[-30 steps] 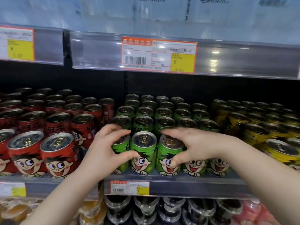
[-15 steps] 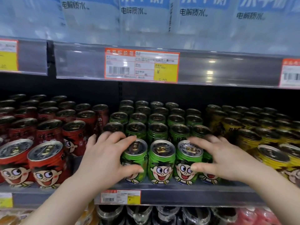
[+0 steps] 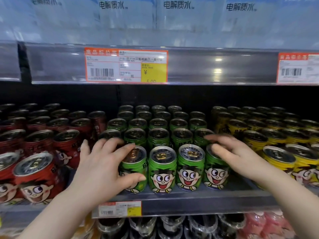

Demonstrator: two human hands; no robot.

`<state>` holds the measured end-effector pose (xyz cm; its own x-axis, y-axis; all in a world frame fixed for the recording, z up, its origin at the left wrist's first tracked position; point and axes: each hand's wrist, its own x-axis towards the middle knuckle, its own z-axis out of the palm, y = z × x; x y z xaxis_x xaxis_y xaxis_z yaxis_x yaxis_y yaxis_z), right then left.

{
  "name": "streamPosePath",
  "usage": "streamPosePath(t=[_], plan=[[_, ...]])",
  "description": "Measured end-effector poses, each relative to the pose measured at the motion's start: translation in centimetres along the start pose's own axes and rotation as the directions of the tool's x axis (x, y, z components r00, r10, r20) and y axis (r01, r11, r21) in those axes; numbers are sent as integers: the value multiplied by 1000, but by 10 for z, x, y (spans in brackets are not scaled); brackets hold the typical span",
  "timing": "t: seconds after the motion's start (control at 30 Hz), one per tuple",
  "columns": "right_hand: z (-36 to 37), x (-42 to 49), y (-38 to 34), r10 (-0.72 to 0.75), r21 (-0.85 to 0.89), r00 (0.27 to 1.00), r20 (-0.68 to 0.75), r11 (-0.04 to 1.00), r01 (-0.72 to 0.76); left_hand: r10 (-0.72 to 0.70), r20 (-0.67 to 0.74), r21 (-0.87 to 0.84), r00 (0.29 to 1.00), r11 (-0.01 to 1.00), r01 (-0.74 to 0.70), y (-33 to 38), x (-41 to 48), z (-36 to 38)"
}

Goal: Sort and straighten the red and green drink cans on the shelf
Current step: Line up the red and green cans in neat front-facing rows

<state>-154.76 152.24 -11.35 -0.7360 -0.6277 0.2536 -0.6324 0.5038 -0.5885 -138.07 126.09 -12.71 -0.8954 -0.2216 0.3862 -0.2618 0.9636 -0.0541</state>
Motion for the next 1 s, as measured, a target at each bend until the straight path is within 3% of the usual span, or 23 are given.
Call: streamPosePath(t=[0.07, 0.17, 0.4, 0.63, 0.8, 1.0], plan=[[3, -7, 13, 56, 145, 996, -64, 988, -46, 13, 10, -99, 1000, 995, -12, 11, 2, -7], [20, -20, 26, 131, 217, 990, -54, 969, -117, 112, 66, -225, 991, 970, -95, 39, 14, -17], [31, -24, 40, 182, 261, 980, -82, 953, -155, 275, 277, -211, 921, 952, -221, 91, 53, -7], [20, -25, 46, 145, 494, 985, 96, 852, -174, 295, 230, -173, 927, 950, -260, 93, 55, 3], [21, -23, 46, 122, 447, 992, 16, 887, -116, 287, 211, -198, 934, 949, -247, 93, 54, 2], [21, -22, 47, 101, 505, 994, 50, 856, -112, 294, 213, -208, 932, 945, -251, 93, 54, 2]])
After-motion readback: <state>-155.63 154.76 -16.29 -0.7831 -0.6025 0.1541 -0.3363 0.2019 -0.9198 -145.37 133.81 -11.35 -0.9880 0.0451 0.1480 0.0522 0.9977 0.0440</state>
